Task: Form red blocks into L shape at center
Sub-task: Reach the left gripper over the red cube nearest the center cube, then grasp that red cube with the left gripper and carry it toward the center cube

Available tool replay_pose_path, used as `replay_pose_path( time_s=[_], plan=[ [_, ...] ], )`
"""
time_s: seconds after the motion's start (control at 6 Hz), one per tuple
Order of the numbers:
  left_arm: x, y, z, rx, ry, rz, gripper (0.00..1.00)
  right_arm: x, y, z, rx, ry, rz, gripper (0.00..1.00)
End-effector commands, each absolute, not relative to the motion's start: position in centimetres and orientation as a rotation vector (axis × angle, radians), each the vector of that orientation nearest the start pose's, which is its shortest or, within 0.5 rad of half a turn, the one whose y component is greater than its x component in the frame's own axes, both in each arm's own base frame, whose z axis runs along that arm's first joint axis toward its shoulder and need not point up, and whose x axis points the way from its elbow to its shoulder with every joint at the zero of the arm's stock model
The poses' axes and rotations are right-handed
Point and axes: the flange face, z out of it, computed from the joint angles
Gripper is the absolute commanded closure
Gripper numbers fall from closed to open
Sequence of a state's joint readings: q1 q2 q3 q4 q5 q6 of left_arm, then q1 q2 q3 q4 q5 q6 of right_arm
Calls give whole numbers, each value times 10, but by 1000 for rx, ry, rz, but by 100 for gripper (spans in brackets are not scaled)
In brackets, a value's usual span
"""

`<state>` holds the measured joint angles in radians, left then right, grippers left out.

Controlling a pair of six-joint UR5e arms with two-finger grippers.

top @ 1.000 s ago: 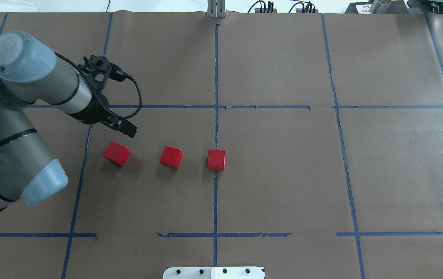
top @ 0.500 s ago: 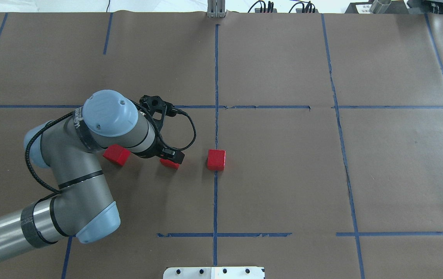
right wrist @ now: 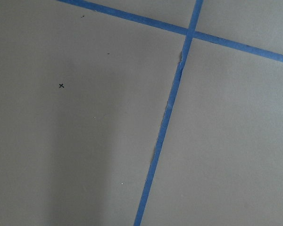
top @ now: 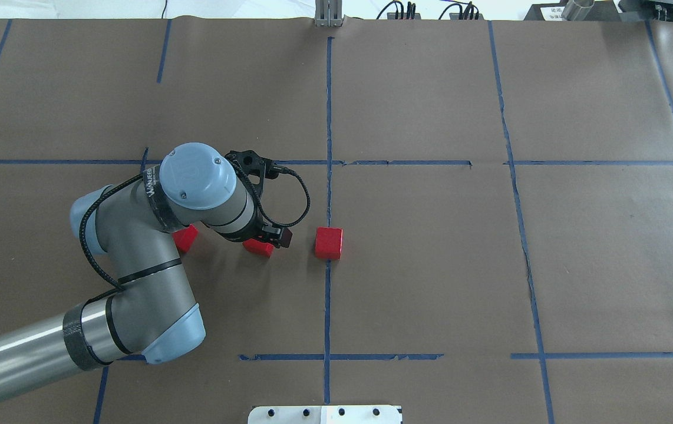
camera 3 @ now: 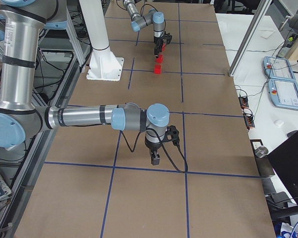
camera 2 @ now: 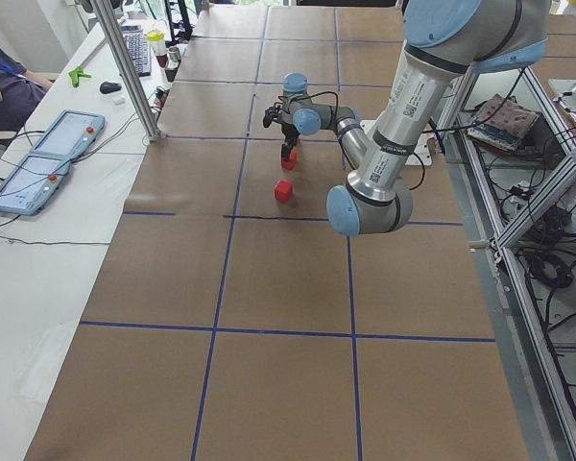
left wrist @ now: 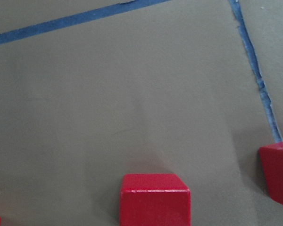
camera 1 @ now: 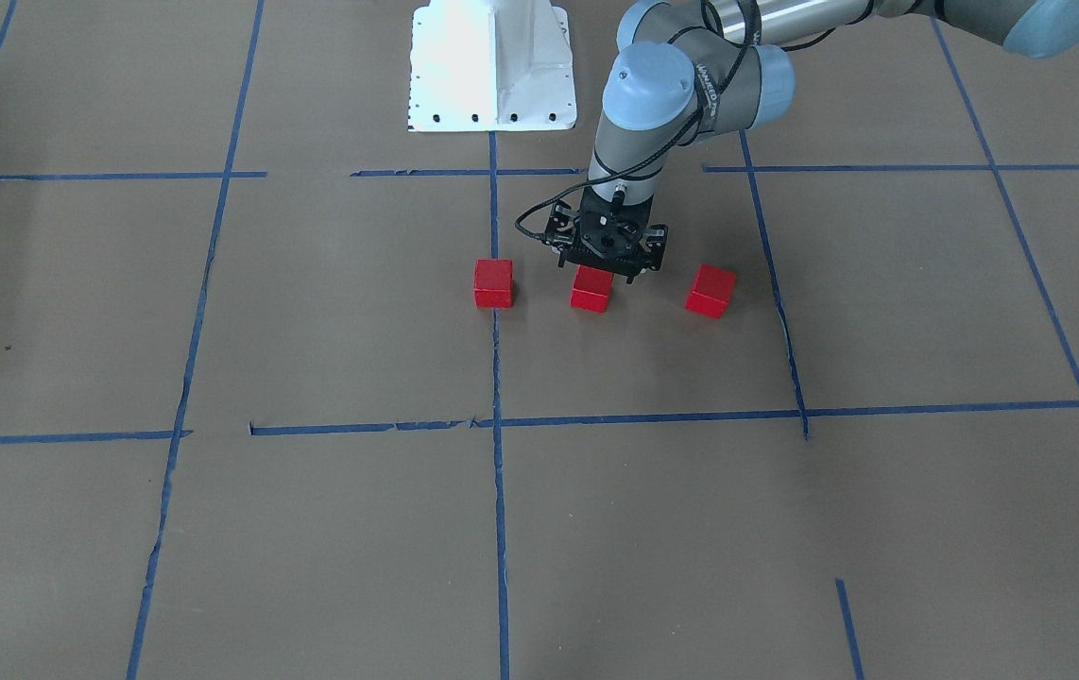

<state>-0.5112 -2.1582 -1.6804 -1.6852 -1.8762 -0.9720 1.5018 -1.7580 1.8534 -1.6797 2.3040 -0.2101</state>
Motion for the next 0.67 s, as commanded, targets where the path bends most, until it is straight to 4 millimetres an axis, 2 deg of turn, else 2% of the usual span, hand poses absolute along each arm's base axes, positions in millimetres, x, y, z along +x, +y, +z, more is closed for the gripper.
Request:
replay_pose_path(
  time_s=[0.0, 0.17, 0.33, 0.5],
  plan=[
    [555, -430, 274, 179, 854, 185, 0, 38, -414, 619, 37, -735, -261, 0],
    [565, -435, 278, 174, 848, 183, 0, 38, -414, 619, 37, -735, -261, 0],
    [567, -436, 278, 172, 847, 183, 10, 38, -414, 619, 37, -733, -261, 0],
    [568, -435, 278, 169, 844, 184, 30, 38, -414, 619, 37, -735, -261, 0]
  ],
)
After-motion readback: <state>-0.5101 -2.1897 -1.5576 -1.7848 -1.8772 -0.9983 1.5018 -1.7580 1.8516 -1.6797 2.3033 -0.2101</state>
